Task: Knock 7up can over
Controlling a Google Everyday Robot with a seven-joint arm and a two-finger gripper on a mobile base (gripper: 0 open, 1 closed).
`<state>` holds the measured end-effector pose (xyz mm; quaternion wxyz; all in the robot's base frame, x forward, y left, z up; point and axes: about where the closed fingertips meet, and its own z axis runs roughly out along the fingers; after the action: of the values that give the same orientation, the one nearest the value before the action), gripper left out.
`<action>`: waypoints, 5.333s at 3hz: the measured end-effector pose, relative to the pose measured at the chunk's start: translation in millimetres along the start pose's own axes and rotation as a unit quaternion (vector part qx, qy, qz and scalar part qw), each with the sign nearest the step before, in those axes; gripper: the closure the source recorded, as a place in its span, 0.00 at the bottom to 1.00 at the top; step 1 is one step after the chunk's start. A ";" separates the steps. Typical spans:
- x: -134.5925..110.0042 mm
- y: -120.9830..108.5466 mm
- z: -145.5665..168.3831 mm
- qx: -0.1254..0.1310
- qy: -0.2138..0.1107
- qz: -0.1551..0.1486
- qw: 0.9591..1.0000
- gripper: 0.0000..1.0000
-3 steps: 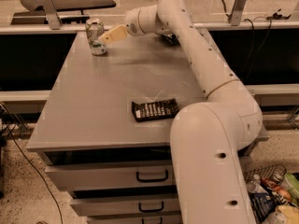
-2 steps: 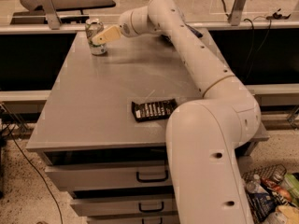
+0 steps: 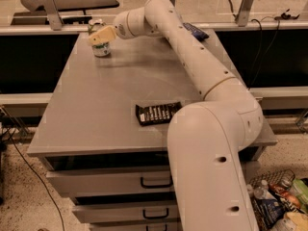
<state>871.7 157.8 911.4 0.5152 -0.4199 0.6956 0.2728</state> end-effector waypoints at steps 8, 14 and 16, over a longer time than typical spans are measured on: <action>24.3 18.4 -193.2 -0.038 0.133 -0.151 0.979 1.00; 109.4 92.6 -212.7 -0.256 0.355 -0.310 0.844 0.15; 110.4 93.7 -212.3 -0.258 0.356 -0.313 0.842 0.00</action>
Offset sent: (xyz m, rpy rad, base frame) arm -0.0054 0.0071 -0.0079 -0.0054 -0.0019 -0.0340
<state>674.3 -1.4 870.0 0.1630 -0.8014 0.5671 0.0984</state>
